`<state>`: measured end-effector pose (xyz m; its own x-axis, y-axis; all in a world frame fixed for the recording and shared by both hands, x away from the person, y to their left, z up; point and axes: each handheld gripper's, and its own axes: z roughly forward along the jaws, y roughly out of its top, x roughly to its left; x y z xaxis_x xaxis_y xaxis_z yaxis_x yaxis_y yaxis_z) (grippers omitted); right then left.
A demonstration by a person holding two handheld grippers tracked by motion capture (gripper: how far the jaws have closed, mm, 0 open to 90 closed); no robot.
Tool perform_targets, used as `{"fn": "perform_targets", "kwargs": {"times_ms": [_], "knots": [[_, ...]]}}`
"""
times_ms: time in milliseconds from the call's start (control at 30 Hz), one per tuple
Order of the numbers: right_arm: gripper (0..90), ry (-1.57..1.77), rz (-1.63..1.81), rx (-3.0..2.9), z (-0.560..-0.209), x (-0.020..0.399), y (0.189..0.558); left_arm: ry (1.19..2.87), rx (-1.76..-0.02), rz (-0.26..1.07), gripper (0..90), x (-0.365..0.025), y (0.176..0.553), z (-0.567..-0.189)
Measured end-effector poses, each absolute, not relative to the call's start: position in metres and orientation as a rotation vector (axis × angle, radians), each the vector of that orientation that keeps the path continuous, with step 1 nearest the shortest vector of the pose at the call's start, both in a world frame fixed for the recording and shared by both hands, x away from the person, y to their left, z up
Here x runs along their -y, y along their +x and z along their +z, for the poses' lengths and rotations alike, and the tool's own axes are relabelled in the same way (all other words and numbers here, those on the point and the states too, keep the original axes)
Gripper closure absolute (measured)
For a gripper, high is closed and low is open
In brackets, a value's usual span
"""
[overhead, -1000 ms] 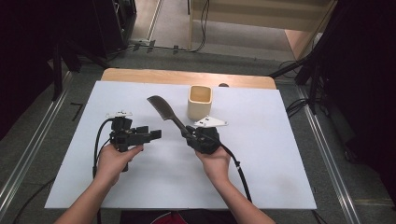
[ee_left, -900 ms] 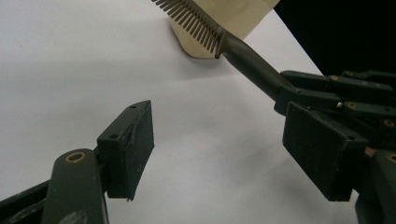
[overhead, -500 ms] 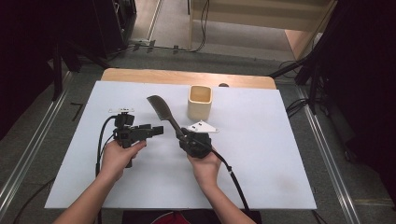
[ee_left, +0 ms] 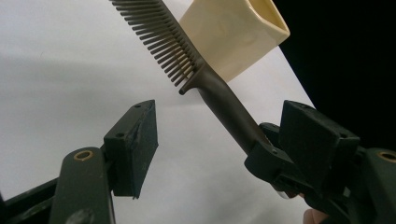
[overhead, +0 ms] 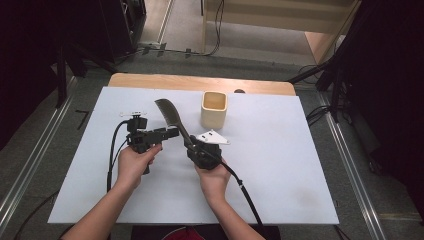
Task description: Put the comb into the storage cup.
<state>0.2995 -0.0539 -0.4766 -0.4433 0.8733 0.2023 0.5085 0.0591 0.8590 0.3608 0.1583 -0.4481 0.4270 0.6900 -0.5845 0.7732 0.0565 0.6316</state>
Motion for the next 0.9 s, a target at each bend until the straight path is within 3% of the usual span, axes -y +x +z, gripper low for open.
{"fn": "perform_targets", "kwargs": {"times_ms": [667, 900], "knots": [[70.3, 1.407, 1.424, -1.935, -0.476, 0.046, 0.3, 1.608, -1.335, -0.135, 32.6, -0.146, 0.372, -0.452], [70.3, 1.408, 1.442, -1.92, -0.476, 0.045, 0.299, 1.611, -1.354, -0.136, 40.1, -0.142, 0.373, -0.452]]}}
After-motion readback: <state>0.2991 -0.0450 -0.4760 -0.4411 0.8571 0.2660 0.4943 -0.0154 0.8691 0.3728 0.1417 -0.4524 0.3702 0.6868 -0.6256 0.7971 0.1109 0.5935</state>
